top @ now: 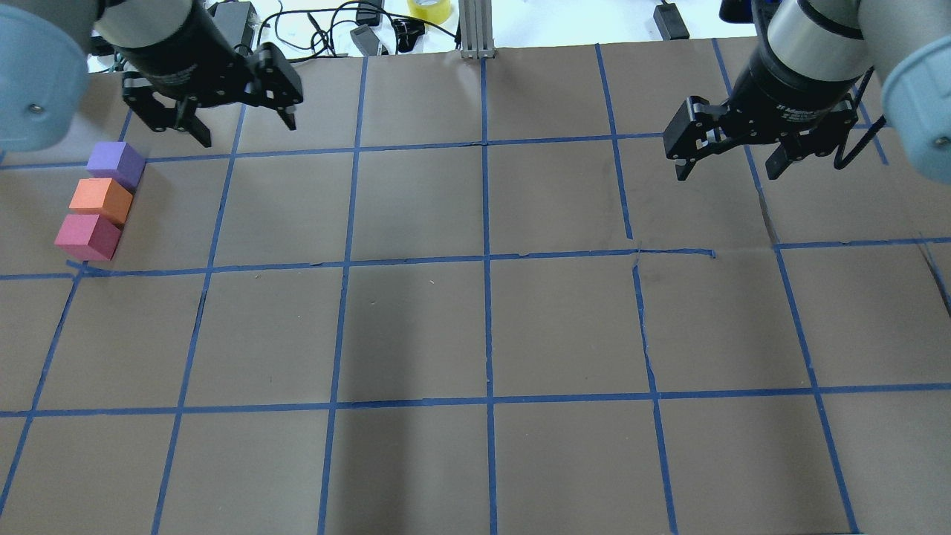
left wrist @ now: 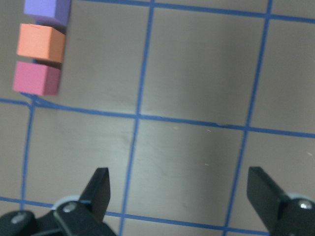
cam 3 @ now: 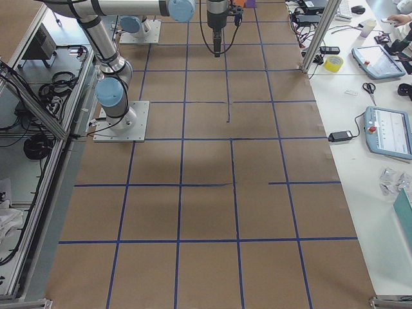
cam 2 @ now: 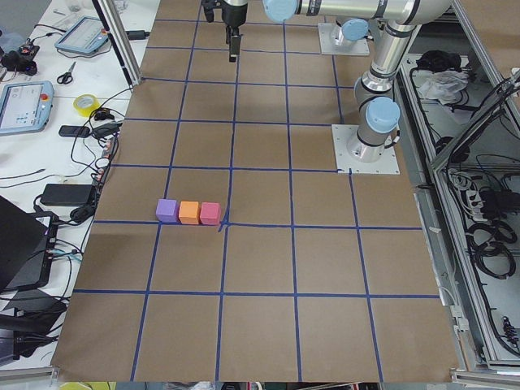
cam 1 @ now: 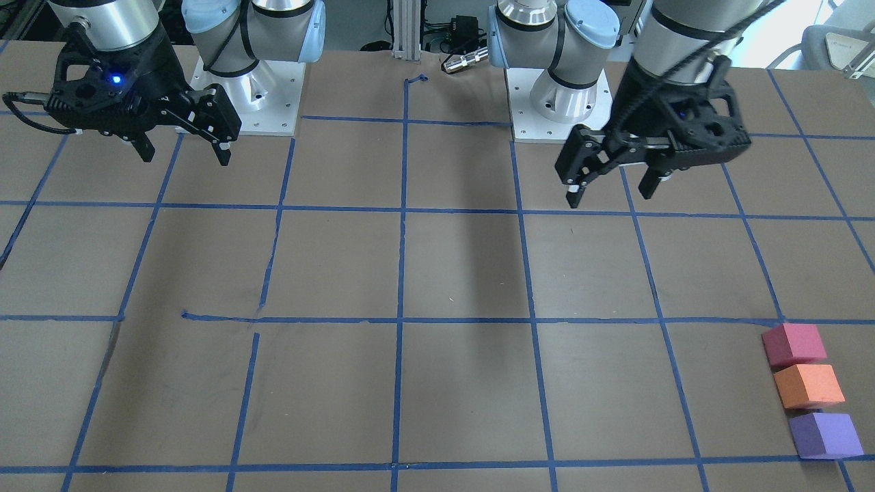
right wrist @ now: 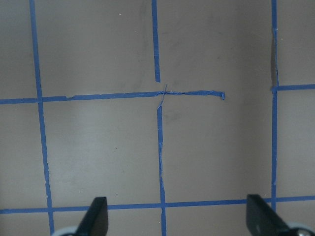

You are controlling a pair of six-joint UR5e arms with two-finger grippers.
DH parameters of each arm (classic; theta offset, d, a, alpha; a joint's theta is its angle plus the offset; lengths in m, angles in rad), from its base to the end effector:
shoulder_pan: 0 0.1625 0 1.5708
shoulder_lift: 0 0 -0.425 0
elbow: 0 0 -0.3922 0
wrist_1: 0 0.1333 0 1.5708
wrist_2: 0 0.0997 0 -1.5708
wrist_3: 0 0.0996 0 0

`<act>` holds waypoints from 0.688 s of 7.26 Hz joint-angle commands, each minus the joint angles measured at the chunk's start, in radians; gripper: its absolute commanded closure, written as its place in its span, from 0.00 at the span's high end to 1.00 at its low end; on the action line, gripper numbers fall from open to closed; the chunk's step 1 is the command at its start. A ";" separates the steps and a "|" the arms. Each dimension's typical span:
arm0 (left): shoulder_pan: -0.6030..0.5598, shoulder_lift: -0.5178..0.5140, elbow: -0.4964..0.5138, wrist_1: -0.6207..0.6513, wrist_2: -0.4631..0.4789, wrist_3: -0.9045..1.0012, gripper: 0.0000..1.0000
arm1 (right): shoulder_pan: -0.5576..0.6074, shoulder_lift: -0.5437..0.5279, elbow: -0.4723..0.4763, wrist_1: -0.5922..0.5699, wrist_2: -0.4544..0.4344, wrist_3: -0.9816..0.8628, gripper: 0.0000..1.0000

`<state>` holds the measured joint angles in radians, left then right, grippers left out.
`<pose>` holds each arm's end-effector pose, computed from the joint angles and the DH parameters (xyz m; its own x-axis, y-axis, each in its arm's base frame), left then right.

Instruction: Arrange blocks in a line

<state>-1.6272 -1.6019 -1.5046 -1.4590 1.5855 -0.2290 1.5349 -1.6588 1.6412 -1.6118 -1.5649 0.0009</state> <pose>-0.1608 -0.5101 0.5171 -0.9850 -0.1714 0.0191 -0.1723 0.9742 -0.1458 0.1173 -0.4647 0.4992 -0.9993 0.0364 -0.0059 0.0367 0.9976 -0.0586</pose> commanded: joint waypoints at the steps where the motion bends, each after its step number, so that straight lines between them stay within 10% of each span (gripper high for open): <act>1: -0.046 -0.001 -0.006 0.002 0.002 -0.030 1.00 | 0.001 -0.003 0.008 0.012 0.003 -0.001 1.00; 5: -0.039 0.005 -0.013 -0.006 0.002 -0.029 1.00 | 0.002 -0.004 0.012 0.029 0.008 -0.002 1.00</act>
